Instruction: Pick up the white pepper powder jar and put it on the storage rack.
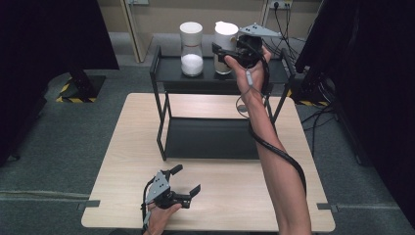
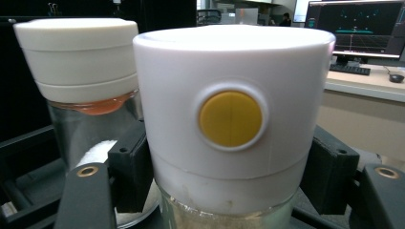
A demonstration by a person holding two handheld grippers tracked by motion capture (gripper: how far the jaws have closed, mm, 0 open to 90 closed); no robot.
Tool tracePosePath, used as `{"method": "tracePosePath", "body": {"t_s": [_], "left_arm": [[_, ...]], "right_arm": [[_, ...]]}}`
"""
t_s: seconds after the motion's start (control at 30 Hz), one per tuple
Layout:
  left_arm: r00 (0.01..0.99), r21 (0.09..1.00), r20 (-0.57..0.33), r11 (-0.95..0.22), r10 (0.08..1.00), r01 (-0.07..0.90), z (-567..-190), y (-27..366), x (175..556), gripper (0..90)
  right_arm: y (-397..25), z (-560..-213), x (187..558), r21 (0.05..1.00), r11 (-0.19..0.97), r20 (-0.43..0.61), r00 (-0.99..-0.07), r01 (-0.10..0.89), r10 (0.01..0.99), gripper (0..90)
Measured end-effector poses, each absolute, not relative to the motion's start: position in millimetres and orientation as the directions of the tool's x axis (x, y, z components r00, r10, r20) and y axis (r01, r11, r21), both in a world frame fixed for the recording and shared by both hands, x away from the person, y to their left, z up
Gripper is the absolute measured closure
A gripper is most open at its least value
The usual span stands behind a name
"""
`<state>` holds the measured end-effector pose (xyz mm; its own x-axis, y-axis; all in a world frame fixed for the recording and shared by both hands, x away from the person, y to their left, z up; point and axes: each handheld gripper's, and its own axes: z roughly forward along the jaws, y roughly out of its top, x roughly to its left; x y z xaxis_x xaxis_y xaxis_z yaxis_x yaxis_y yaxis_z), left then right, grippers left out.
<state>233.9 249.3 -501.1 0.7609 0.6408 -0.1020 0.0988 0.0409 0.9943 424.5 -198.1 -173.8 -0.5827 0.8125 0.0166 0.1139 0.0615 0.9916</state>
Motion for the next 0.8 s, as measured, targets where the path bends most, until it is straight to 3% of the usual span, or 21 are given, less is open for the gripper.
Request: {"method": "tracePosePath", "body": {"t_s": [0.47, 0.53, 0.67, 0.8], "left_arm": [[0.760, 0.994, -0.104, 0.043, 0.641, 0.099, -501, 249, 233, 1.0], [0.760, 0.994, -0.105, 0.044, 0.641, 0.100, -501, 249, 234, 1.0], [0.761, 0.994, -0.105, 0.042, 0.640, 0.102, -501, 249, 234, 1.0], [0.761, 0.994, -0.102, 0.040, 0.641, 0.100, -501, 249, 233, 1.0]], "right_arm": [[-196, -181, 427, 0.993, 0.053, 0.017, -0.576, 0.105, 0.817, 29.8], [-195, -181, 424, 0.994, 0.041, 0.021, -0.557, 0.098, 0.830, 17.9], [-195, -173, 421, 0.991, 0.047, 0.029, -0.548, 0.124, 0.836, 6.1], [-195, -171, 415, 0.990, 0.060, 0.017, -0.528, 0.128, 0.849, 2.2]]}}
